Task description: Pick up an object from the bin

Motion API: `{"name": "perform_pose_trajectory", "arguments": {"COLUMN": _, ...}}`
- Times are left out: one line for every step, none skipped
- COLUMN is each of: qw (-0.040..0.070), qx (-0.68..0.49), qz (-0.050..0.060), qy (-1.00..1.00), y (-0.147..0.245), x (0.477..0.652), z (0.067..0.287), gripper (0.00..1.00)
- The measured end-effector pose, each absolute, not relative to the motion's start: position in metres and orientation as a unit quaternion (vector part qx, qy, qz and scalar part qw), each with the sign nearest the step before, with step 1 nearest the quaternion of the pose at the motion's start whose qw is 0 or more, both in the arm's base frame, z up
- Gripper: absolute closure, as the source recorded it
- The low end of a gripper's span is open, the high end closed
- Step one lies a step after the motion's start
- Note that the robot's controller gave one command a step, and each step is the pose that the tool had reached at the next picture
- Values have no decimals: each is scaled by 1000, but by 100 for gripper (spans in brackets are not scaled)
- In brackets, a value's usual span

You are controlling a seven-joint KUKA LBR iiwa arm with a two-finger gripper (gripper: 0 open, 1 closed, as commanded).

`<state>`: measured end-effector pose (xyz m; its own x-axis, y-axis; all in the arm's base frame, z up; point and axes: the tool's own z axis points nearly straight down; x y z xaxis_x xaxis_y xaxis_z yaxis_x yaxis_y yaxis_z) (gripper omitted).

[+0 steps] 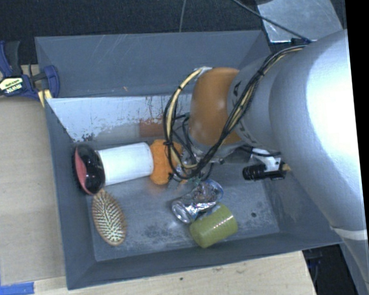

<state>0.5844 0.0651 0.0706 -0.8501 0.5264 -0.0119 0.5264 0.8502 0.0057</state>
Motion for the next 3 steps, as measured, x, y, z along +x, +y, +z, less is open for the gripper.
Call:
{"name": "perform_pose_trajectory", "arguments": {"qw": 7, "qx": 153, "qz": 0, "qy": 988, "y": 29, "x": 576, "z": 72, "gripper": 100}}
{"name": "perform_pose_trajectory", "arguments": {"qw": 9, "qx": 153, "qz": 0, "qy": 988, "y": 30, "x": 577, "z": 73, "gripper": 0}}
{"name": "perform_pose_trajectory", "arguments": {"qw": 8, "qx": 152, "qz": 0, "qy": 988, "y": 30, "x": 577, "z": 72, "gripper": 100}}
